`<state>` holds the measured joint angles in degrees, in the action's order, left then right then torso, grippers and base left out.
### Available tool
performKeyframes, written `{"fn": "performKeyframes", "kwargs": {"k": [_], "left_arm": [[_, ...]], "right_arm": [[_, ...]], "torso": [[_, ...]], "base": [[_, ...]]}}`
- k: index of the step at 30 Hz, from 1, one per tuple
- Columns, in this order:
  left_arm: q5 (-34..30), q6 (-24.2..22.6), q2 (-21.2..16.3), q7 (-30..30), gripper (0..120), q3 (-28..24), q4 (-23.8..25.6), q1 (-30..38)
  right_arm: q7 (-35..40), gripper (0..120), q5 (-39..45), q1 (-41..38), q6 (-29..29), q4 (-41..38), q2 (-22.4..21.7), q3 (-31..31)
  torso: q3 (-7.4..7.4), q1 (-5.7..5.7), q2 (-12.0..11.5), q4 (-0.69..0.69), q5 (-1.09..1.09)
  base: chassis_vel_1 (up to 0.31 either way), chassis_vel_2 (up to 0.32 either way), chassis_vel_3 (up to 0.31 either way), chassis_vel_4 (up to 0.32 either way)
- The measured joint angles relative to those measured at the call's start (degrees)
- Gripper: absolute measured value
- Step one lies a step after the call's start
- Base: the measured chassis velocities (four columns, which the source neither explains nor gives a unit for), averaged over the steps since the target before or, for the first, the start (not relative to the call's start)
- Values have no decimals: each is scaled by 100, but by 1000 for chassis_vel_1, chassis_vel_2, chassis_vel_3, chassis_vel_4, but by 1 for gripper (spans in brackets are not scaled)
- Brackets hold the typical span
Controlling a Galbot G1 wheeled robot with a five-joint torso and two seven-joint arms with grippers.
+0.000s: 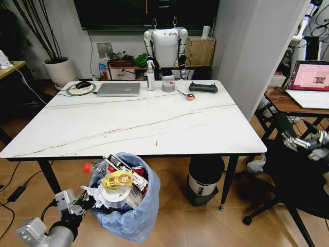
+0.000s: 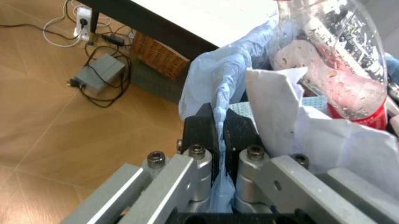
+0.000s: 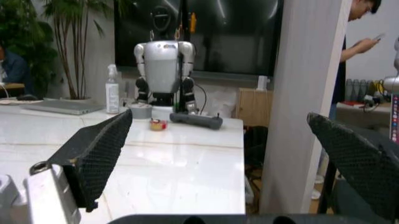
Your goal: Pick up the trash bin and place the trash from the table into it.
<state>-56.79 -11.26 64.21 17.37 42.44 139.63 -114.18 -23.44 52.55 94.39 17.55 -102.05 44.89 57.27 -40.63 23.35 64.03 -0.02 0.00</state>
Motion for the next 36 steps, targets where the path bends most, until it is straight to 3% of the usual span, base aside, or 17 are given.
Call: {"fn": "performKeyframes", "kwargs": {"k": [14, 36], "left_arm": [[-1, 18, -69, -42, 0, 139, -57, 20], [394, 66, -28, 24, 0, 134, -200, -65]], "right_arm": [[-131, 100, -110, 1351, 52, -677, 392, 411], [-160, 100, -194, 1385, 85, -690, 448, 382]], "torso": [[0, 0, 0, 1, -1], [0, 0, -1, 1, 0]], "base": [[0, 0, 0, 0], [0, 0, 0, 0]]}}
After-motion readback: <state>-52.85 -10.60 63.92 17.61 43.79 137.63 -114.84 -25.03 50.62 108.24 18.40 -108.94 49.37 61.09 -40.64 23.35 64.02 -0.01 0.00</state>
